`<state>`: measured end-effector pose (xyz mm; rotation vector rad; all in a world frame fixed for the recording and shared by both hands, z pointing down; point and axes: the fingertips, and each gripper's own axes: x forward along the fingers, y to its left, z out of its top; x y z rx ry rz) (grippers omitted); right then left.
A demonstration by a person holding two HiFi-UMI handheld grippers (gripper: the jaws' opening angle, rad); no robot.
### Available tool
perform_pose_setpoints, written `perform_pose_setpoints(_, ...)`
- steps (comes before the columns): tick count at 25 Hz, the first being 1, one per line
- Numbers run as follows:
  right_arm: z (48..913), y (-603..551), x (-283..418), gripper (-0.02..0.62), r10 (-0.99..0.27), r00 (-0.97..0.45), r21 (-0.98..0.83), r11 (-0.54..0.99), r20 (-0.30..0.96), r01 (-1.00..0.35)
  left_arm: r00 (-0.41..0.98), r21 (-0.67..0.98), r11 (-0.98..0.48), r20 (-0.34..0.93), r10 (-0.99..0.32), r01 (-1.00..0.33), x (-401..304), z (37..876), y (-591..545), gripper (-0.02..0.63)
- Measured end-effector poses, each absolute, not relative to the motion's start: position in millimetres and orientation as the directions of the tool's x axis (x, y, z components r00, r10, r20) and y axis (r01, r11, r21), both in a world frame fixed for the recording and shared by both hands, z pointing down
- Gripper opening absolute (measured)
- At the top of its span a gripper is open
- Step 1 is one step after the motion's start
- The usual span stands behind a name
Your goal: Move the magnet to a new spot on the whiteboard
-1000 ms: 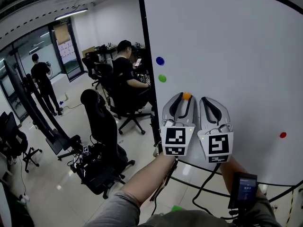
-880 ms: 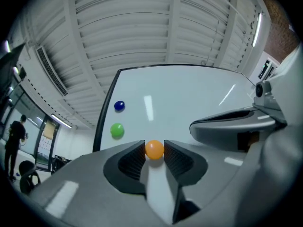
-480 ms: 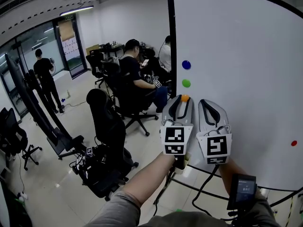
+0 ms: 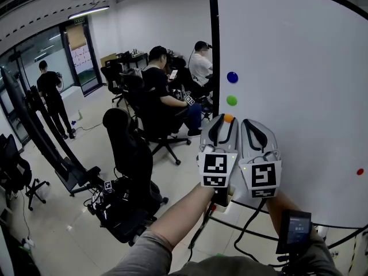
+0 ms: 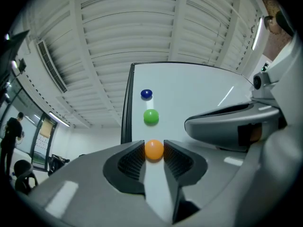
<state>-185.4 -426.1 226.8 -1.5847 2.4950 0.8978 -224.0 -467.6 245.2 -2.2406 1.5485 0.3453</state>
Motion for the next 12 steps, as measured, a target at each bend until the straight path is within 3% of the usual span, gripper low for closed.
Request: perform_pose_setpoints(12, 225.3, -426.1, -185.0, 0.007, -0.810, -0.479, 0.440, 0.314, -0.338, -0.841, 0.363, -0.189, -0.311, -0.430, -0.827, -0.931, -221.9, 242.3, -461.9, 0.118)
